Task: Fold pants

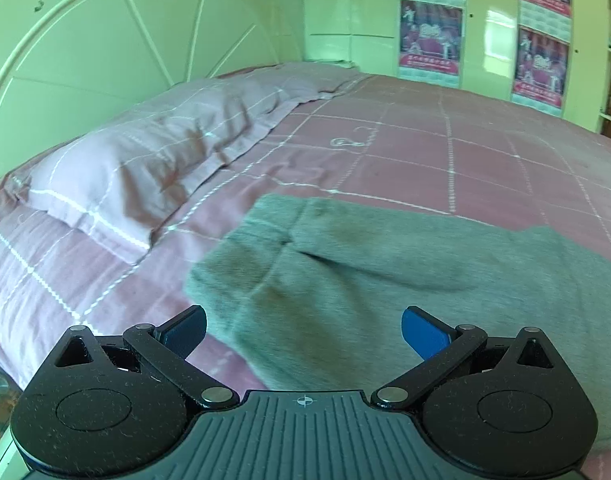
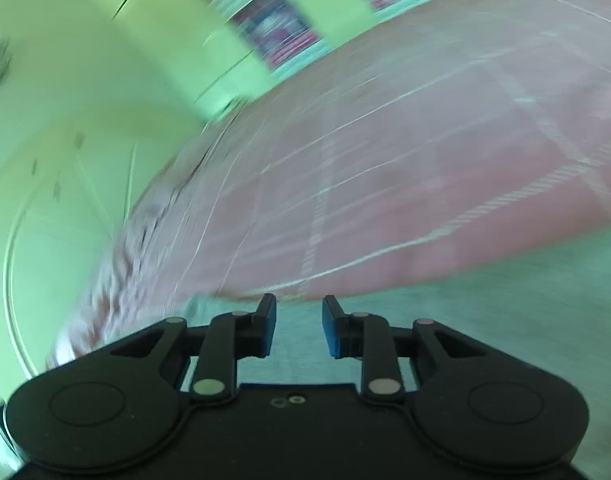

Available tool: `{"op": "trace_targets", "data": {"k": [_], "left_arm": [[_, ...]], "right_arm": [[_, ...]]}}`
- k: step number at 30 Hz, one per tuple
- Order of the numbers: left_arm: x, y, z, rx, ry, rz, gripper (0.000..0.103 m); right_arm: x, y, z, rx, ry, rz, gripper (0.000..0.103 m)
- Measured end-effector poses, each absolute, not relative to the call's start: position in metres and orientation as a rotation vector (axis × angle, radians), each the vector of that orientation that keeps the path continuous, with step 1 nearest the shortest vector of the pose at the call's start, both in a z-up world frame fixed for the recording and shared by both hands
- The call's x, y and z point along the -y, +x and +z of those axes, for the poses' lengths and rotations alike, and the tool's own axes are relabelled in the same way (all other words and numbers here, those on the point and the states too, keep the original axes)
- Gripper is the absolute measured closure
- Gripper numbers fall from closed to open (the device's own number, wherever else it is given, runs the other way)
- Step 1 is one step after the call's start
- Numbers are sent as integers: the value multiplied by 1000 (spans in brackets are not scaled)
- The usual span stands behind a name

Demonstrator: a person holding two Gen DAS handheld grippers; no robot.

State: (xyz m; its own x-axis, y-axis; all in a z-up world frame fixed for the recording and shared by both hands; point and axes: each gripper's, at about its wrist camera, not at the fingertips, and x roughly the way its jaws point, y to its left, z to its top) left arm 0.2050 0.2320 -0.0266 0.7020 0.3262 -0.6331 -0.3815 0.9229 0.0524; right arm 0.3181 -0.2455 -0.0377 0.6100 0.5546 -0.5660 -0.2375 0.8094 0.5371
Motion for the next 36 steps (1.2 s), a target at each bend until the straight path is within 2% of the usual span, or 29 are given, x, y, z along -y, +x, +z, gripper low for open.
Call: {"op": "trace_targets", "data": {"k": [6,7,10,11,13,17,21,25,36], "left_arm": [[-257,221,-40,-721,-81,441,0],[-261,224,-43,-728,-88,442,0],[-272,231,-49,-734,-114,448,0],[-276,232,-51,-734,-130,443,0],[-283,235,-55,-727,-167,439,0],[-296,242,-66,-762,-259,392,0],[-305,238,-78,-764,-345,370,0],[-302,238,-82,-755,-318,365,0],[-299,231,-85,-718,-319,375,0]], "right_arm": [[139,358,-35,-841,240,622,78],[129,363,-33,-831,216,633,75],[117,363,-30,-762,140,662,55],[112,370,-30,-755,118,673,54],[102,388,-34,-786,105,704,55],[81,413,-49,-851,51,750,68],[68,421,-62,-897,30,807,75],[69,422,-67,-928,62,866,85],[54,421,-64,-948,112,989,83]]}}
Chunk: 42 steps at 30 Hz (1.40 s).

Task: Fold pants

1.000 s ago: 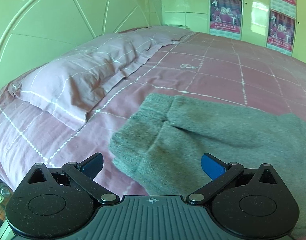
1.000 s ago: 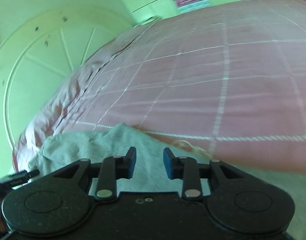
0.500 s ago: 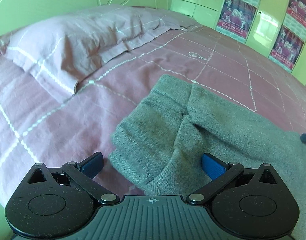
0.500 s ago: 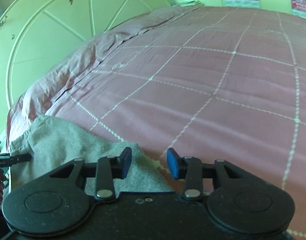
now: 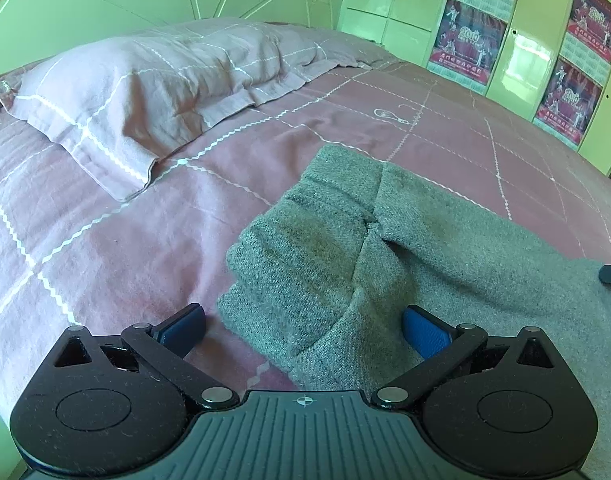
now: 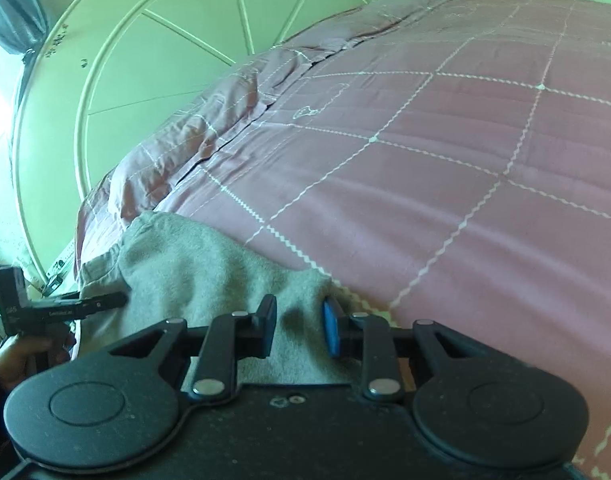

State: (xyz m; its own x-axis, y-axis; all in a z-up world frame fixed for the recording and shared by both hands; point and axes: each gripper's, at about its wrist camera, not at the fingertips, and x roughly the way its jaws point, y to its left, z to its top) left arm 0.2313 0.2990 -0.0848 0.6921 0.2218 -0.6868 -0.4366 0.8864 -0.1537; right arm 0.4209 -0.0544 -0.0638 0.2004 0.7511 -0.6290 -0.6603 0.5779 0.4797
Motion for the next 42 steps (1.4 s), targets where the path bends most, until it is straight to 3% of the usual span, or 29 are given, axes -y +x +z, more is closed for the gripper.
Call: {"op": "trace_targets", "data": {"k": [1,3,4,5,7,9,13,17,23,29,31,35,42], "left_arm": [[-299,231,-85,-712,-324,378,0],[-300,230,-86,-699,-339,381,0],[-300,229,-86,-685,-335,378,3],[-300,227,-84,-661,-330,367,24],[-297,224,-76,-641,-303,369,26],[-289,226,-78,-658,-221,380,26],[-297,222,-89,-652,-276,375,17],[-303,211,-75,-656,-277,376,6],[-273,191,-41,-568,-134,367,5],[-201,223,-36,-550,15,218,0],[-178,233,-42,-578,47,182,0],[-154,243,-53,-689,94,143,0],[-166,244,-65,-757,17,104,0]], "right_arm": [[50,422,-66,-957,113,969,84],[41,417,-64,-933,58,932,100],[38,413,-60,-903,18,912,102],[38,410,-54,-870,2,893,103],[44,407,-38,-801,20,866,103],[44,404,-33,-750,-15,829,103],[31,412,-77,-867,-120,739,103],[59,401,-47,-754,15,676,103],[160,371,-5,-649,133,547,96],[221,313,-19,-650,160,446,89],[216,306,-35,-692,104,456,89],[217,295,-65,-771,12,370,103],[316,262,-59,-705,155,164,103]]}}
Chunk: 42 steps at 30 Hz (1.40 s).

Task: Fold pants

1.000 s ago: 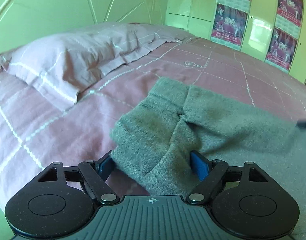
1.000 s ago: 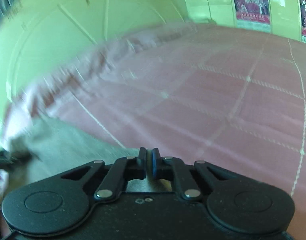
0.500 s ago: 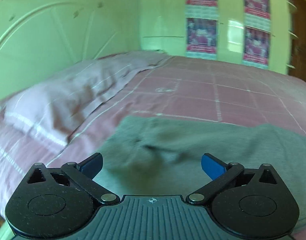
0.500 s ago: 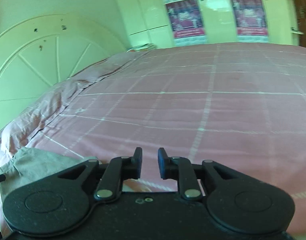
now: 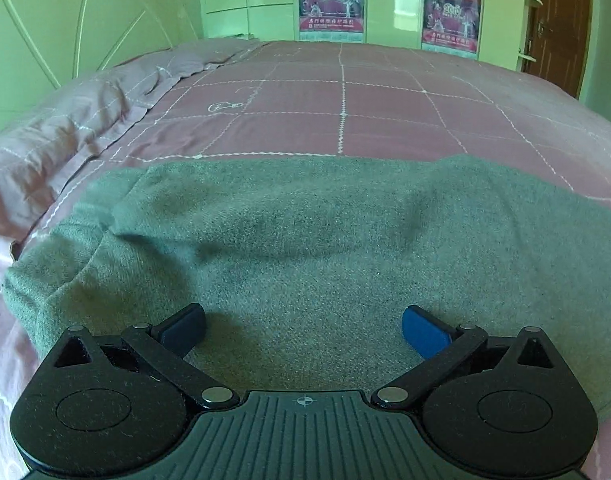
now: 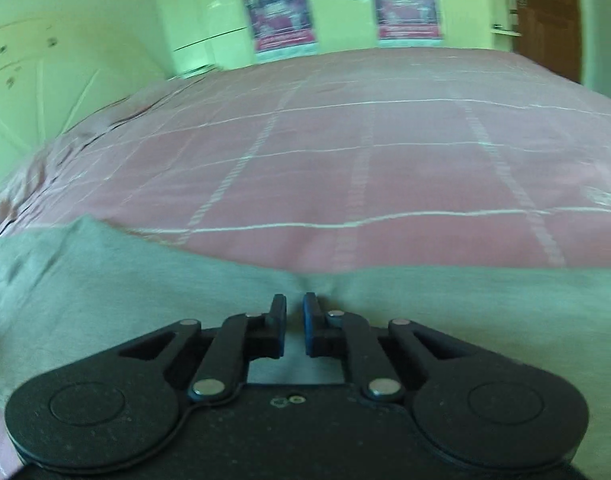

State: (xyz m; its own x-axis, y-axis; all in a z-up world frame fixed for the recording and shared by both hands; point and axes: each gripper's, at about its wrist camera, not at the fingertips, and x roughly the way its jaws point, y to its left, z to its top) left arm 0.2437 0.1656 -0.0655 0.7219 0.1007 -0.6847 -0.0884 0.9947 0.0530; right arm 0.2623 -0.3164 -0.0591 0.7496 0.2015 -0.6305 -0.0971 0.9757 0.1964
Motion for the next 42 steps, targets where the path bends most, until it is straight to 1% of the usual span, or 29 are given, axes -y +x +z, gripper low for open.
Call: {"op": "trace_targets", "data": {"k": [6,7,8,10,12,13,14,15,16,17,18,20,22,24,28,31,33,35,37,39,40,41,42], "left_arm": [[-163,246,-65,-760,30,98,0],[-164,247,-65,-760,30,98,0],[-165,250,-64,-759,32,104,0],[-163,247,-59,-741,56,125,0],[-163,247,-55,-719,107,157,0],[-164,247,-55,-719,129,182,0],[-168,249,-56,-720,136,205,0],[-174,250,-57,-720,130,224,0],[-183,252,-61,-729,115,232,0],[-192,253,-64,-740,81,215,0],[-197,253,-64,-748,59,203,0],[-193,253,-56,-763,92,199,0],[-183,245,-42,-712,115,217,0],[-176,238,-31,-675,86,165,0],[-154,241,-37,-717,84,122,0],[-147,238,-49,-748,52,115,0],[-148,236,-53,-763,38,123,0],[-150,232,-49,-739,27,140,0],[-151,229,-47,-755,-28,117,0],[-141,221,-44,-733,-92,76,0],[-130,217,-44,-723,-98,47,0],[-114,214,-44,-711,-96,26,0],[-96,212,-44,-698,-92,0,0]], "right_arm": [[418,240,-53,-663,320,-59,103],[433,234,-50,-652,342,-112,100],[445,226,-44,-626,374,-152,90],[461,209,-34,-556,407,-159,77],[465,201,-28,-530,367,-157,67],[468,203,-32,-553,336,-176,56],[474,207,-41,-611,311,-219,48],[484,212,-51,-683,315,-260,49],[495,213,-59,-719,333,-293,52],[505,207,-60,-712,369,-301,56],[516,195,-55,-666,436,-306,56],[536,167,-46,-566,563,-339,54],[554,144,-46,-526,694,-345,53],[565,127,-58,-519,845,-303,45],[560,104,-79,-488,1039,-253,45],[558,111,-93,-520,1153,-231,60],[557,116,-97,-546,1208,-214,60],[552,126,-101,-567,1219,-211,60],[545,126,-96,-537,1212,-206,60],[542,125,-98,-511,1218,-215,60],[540,129,-101,-519,1216,-217,61],[538,131,-102,-530,1215,-214,66],[536,133,-101,-534,1203,-205,68]]}}
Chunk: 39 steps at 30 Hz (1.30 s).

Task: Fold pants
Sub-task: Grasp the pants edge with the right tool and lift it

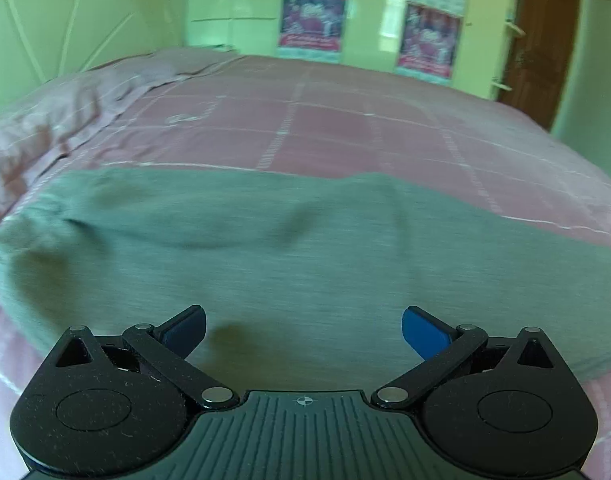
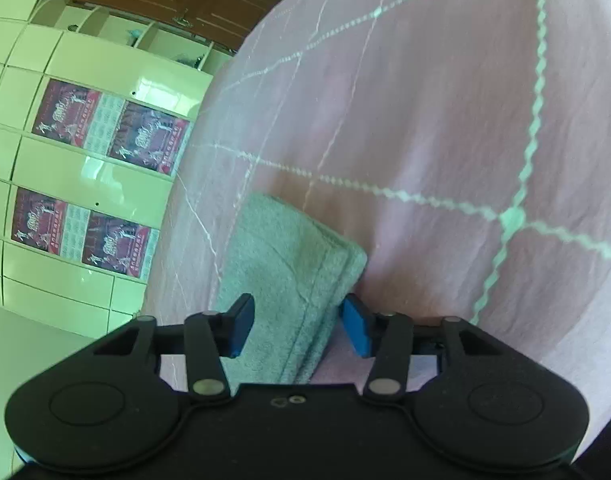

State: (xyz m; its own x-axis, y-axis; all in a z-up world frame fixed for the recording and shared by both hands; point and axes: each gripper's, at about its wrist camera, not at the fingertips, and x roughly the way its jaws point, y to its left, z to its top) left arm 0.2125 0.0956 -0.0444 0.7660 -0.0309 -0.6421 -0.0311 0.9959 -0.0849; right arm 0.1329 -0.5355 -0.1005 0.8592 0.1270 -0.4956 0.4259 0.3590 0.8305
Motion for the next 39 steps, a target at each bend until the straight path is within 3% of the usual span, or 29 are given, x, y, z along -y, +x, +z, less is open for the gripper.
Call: {"op": "trace_targets", "data": {"k": [4,7,13,17,25,39], "left_arm": [[11,211,-49,-646,12,-131,0],[71,216,-68,-694,122,-158,0],[40,209,-67,-713,27,-133,0],[63,210,-40,-659,-99,-162,0],[198,210,-68,-746,100,-243,0],[187,194,-62,-706,33,-132,0]], "right_arm": [[527,133,-96,-548,1158,-151,77],[535,127,-94,-541,1131,-200,101],[538,118,-90,-508,1120,-176,100],[540,116,-96,-475,1202,-161,88],[541,115,-99,-483,1220,-147,88],[535,111,-91,-430,1154,-225,88]]}}
